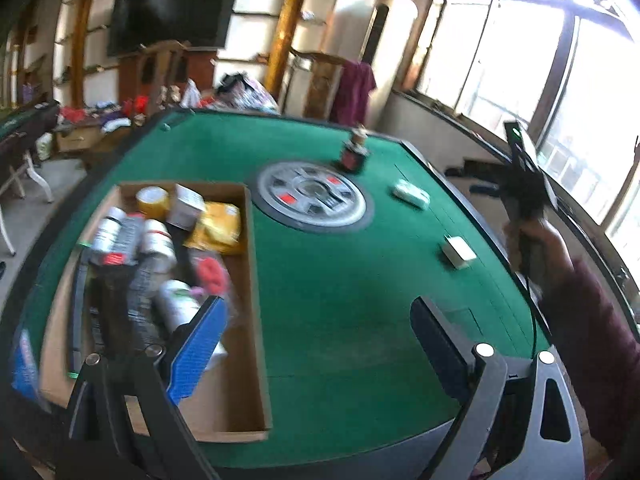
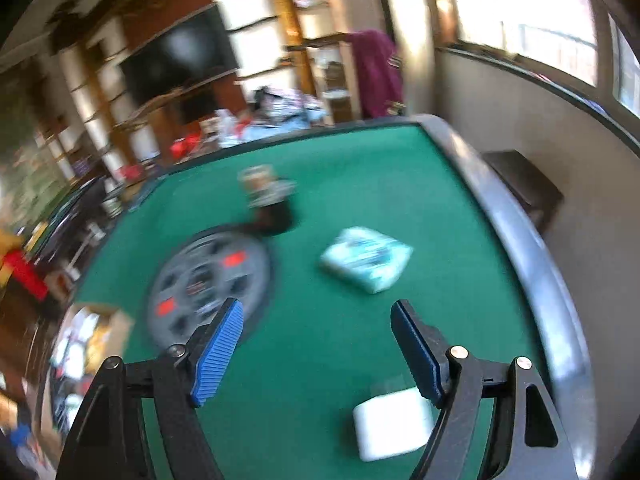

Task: Organize objects
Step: 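Grasp the blue-green tissue pack with the left gripper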

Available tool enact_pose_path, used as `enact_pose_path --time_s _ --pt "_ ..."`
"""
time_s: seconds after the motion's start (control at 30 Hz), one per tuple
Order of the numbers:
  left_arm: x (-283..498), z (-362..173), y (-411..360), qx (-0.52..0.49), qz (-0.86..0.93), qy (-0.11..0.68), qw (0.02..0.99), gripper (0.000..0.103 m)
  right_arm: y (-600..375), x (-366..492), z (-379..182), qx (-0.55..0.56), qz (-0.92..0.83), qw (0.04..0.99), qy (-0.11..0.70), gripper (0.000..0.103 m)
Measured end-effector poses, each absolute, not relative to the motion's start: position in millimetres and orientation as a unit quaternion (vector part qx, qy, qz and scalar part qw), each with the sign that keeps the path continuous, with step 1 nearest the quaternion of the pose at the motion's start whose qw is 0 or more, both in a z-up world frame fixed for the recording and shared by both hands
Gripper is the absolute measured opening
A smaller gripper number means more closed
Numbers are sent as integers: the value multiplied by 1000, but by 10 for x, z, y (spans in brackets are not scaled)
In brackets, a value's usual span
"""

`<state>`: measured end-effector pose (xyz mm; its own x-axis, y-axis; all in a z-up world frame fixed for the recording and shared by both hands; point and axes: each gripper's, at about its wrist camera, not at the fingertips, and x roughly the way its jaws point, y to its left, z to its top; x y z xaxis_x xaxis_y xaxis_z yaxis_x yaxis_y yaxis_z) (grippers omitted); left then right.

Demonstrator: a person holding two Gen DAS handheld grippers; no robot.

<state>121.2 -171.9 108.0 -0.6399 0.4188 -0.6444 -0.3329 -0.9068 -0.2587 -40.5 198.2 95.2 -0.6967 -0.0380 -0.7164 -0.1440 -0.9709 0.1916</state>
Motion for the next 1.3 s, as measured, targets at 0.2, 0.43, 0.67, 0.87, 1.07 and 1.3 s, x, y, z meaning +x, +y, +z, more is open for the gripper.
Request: enact_pose_path --time_s 0.2,0.43,0.67,0.87,1.07,1.3 --pt "1075 869 -1629 -402 887 -73 217 93 2307 -1156 715 -431 897 39 94 81" --pt "915 715 -1807 -426 884 -86 175 93 2237 -1904 247 -486 869 61 71 80" --pt "791 664 -1894 -434 879 -106 169 93 1803 -1812 67 -532 842 -44 80 63" --pt "792 648 -1788 -435 875 -100 187 93 1176 -991 252 -543 808 -206 99 65" --pt "845 623 -1644 -446 867 -95 199 93 1472 -382 577 -399 898 -91 161 80" --pt "749 804 -1289 -430 882 -46 186 93 2161 -5 791 -302 929 18 215 86"
